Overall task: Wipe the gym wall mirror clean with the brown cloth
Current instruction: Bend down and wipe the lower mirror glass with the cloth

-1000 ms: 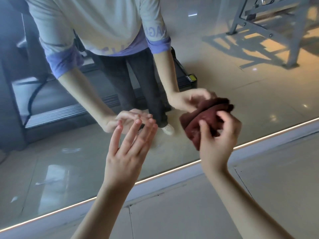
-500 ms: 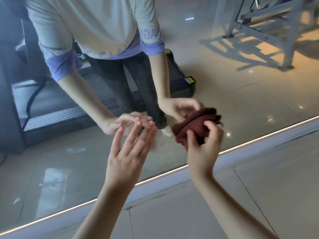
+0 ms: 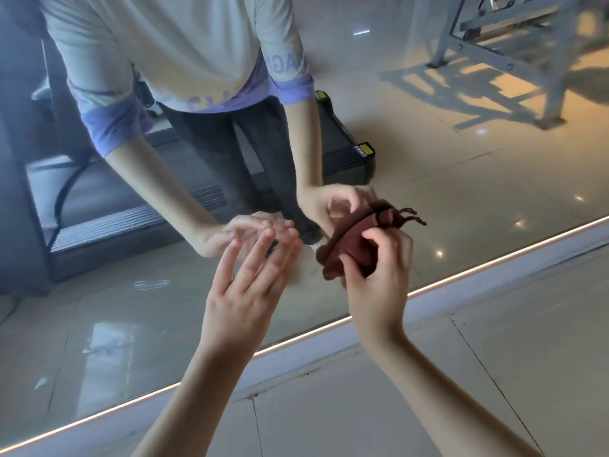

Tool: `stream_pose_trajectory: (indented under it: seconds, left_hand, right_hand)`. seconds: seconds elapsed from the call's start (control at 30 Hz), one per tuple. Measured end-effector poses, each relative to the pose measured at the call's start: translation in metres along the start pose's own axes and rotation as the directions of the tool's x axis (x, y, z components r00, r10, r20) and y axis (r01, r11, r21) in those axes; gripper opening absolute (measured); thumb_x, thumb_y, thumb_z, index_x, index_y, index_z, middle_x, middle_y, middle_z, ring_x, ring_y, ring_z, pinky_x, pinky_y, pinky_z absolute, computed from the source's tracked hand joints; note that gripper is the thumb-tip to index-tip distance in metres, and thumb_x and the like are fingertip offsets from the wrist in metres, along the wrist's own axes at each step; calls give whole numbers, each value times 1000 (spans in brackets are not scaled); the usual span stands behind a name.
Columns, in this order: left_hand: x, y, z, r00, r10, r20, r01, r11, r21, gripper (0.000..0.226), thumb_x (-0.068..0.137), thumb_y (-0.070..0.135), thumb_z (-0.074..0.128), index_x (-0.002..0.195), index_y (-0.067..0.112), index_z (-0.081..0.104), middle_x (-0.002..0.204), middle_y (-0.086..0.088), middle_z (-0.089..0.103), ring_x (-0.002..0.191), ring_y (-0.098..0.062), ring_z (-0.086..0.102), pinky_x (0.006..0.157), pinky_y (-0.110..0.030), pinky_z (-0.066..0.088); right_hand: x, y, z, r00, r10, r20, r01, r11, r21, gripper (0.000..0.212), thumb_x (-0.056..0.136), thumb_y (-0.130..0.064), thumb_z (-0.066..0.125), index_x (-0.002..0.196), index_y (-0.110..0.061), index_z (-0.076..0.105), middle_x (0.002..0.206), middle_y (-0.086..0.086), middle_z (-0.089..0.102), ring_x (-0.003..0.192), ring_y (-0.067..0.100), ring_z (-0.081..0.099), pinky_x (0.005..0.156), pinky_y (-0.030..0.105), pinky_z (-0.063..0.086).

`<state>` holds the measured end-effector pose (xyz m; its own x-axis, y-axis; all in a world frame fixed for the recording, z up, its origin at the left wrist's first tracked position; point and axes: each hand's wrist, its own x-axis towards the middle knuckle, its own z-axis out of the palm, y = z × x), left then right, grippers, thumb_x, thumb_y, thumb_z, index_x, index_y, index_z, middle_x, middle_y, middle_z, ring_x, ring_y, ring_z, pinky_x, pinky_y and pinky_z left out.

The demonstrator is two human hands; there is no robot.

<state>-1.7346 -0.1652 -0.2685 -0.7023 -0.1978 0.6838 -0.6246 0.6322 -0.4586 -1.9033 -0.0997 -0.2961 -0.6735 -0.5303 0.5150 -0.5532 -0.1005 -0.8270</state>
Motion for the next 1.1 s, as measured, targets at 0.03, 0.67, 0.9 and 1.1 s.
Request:
stream_pose_trajectory:
  seconds: [0.03, 0.67, 0.9, 1.1]
  left_hand:
    - [-1, -1, 0, 1000, 3, 6, -3, 1000, -3, 51, 94, 4, 55, 144, 9, 48, 151, -3, 39, 144, -22, 27, 120, -44, 20]
    - [-14, -15, -10, 999, -41, -12, 41, 999, 17, 62, 90, 3, 65, 147, 13, 45, 151, -2, 40, 143, -21, 27, 121, -44, 20]
    - [-18, -19, -10, 999, -38, -2, 38, 999, 10, 68, 86, 2, 73, 147, 11, 44, 152, -3, 39, 143, -21, 27, 123, -44, 17]
    - [-25, -24, -13, 998, -58, 0, 58, 998, 9, 69, 84, 4, 76, 146, 9, 46, 157, -3, 31, 142, -21, 28, 121, -44, 20]
  right_hand:
    - [7, 3, -6, 1000, -31, -4, 31, 999, -18, 45, 75, -7, 73, 110, -25, 52, 124, -2, 43, 115, 35, 53, 96, 22, 42]
    - [-4, 10, 7, 971, 79, -223, -86, 996, -18, 33, 85, -11, 66, 117, -10, 57, 121, 9, 54, 112, 33, 54, 96, 31, 43]
    - [-20, 9, 12, 1000, 13, -1, -13, 998, -65, 60, 70, 0, 83, 114, -24, 50, 125, -1, 43, 115, 32, 53, 85, 28, 47]
    - [-36, 11, 25, 956, 258, -137, -255, 966, 44, 30, 82, -2, 72, 109, -5, 59, 112, 6, 54, 99, 20, 54, 87, 17, 47]
